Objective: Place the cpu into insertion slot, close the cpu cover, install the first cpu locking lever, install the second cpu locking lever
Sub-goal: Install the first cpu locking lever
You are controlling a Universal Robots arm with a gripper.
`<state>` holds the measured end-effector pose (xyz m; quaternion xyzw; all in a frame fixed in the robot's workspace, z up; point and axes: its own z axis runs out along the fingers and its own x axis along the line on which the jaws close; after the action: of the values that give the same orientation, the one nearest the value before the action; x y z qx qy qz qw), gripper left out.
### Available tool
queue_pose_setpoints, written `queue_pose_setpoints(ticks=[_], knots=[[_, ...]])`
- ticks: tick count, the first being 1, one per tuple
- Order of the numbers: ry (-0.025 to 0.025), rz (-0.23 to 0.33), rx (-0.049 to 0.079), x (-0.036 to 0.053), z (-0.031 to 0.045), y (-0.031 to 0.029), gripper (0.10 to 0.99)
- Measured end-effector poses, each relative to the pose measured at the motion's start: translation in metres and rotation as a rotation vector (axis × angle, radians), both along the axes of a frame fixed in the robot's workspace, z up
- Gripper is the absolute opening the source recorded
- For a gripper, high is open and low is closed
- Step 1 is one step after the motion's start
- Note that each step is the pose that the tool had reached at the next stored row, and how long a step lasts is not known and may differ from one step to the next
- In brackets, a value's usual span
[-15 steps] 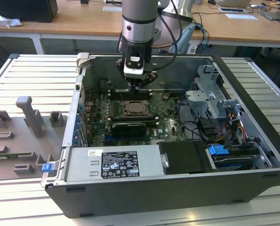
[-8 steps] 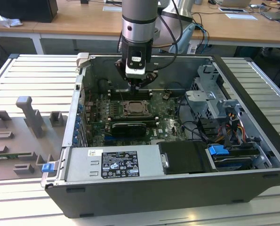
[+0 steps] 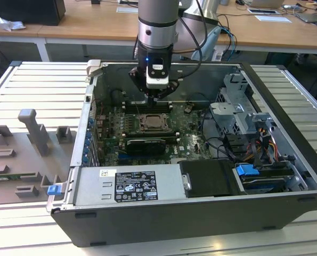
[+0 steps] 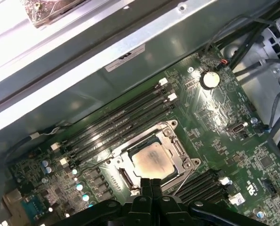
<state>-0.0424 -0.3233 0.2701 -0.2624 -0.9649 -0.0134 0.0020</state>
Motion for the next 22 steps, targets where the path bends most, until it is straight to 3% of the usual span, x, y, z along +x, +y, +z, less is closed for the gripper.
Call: queue_pose_setpoints(ticks=[10, 22], knots=[[0.0003, 0.079, 0.0, 0.0, -0.0001, 0.0, 0.106], [0.0007, 0.262, 0.0, -0.0005, -0.0002, 0.0, 0.106]])
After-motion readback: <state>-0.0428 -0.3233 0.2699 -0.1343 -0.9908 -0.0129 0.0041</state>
